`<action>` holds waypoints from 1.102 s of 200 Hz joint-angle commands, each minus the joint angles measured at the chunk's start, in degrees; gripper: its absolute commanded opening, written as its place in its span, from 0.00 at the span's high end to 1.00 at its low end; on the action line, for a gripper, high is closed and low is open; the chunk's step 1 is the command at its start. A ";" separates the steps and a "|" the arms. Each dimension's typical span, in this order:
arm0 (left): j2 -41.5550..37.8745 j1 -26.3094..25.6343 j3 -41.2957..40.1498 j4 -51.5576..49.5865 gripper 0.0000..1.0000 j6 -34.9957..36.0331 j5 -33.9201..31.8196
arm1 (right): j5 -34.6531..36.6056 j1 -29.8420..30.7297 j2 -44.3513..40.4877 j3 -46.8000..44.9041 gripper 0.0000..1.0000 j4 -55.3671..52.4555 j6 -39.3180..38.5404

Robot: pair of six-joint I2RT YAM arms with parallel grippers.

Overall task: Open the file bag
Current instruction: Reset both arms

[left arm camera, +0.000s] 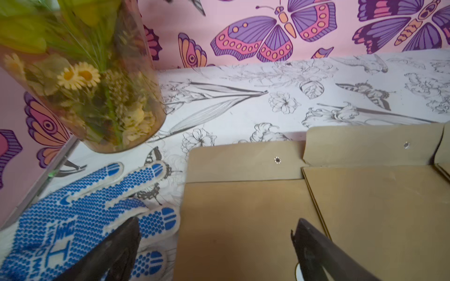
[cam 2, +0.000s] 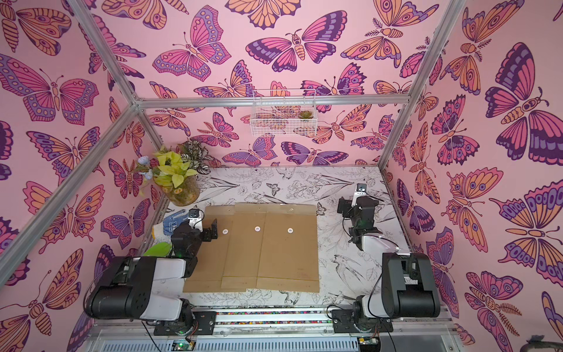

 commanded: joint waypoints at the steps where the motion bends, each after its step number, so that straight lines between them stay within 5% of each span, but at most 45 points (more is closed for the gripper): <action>1: 3.54 0.87 -0.99 9.66 0.00 -1.01 1.44 | -0.50 -0.39 -2.22 0.64 0.00 -5.45 -1.03; 51: 1.79 2.42 7.59 -7.82 0.00 -3.51 1.63 | 0.94 -0.39 -10.77 -8.06 0.00 -6.62 1.14; 98: 2.63 2.79 7.32 -6.02 0.00 -3.56 1.48 | -1.86 -0.36 -9.41 -15.23 0.00 6.62 0.43; 160: 2.55 2.72 7.53 -6.62 0.00 -3.55 1.48 | -4.03 -0.39 6.75 -14.63 0.00 24.48 1.57; 179: 2.45 2.72 7.52 -6.66 0.00 -3.55 1.48 | -4.46 -0.39 4.44 -11.64 0.00 14.30 0.75; 220: 2.55 2.72 7.50 -6.66 0.00 -3.55 1.48 | -4.79 -0.32 4.88 -11.79 0.00 15.45 0.75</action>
